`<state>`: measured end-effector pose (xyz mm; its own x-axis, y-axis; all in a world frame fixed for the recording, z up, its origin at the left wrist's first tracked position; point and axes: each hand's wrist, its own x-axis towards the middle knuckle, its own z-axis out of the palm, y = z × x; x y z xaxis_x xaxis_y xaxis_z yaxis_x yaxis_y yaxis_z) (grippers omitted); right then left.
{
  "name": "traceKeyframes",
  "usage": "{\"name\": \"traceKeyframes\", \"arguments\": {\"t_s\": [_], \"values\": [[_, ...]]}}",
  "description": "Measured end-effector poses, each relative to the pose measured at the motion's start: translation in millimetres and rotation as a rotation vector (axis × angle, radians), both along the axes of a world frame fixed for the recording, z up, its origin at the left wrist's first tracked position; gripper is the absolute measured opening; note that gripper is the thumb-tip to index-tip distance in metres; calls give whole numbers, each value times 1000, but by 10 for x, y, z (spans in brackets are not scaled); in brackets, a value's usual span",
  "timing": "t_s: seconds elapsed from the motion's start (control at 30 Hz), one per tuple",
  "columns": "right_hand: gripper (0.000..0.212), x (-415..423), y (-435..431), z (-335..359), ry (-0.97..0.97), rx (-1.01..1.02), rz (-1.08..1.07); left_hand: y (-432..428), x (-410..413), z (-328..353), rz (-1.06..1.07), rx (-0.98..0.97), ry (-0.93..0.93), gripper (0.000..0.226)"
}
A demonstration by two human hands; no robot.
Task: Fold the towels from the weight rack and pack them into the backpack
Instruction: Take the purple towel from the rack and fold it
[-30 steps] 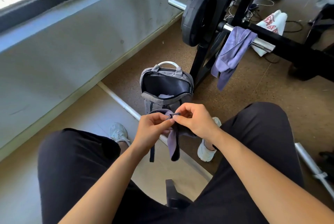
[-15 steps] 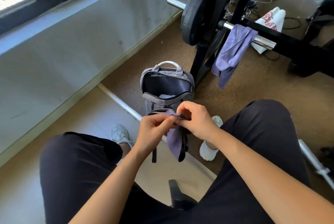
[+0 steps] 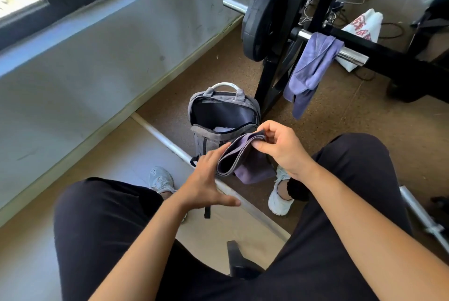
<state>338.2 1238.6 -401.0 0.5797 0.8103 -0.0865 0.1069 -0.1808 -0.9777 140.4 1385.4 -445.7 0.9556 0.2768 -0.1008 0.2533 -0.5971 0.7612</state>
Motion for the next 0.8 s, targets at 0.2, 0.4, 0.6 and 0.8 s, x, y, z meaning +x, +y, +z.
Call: {"name": "traceKeyframes", "arguments": {"t_s": [0.2, 0.4, 0.6, 0.8], "values": [[17, 74, -61, 50, -51, -2, -35, -56, 144, 95, 345, -79, -260, 32], [13, 97, -58, -35, -149, -124, -23, -45, 118, 237, 545, -384, -381, 28], [11, 106, -24, -73, 10, -95, 10, -53, 118, 338, 507, -475, -356, 36], [29, 32, 4, -27, 344, -14, 203, 20, 148, 418, 673, -823, -327, 32]]}}
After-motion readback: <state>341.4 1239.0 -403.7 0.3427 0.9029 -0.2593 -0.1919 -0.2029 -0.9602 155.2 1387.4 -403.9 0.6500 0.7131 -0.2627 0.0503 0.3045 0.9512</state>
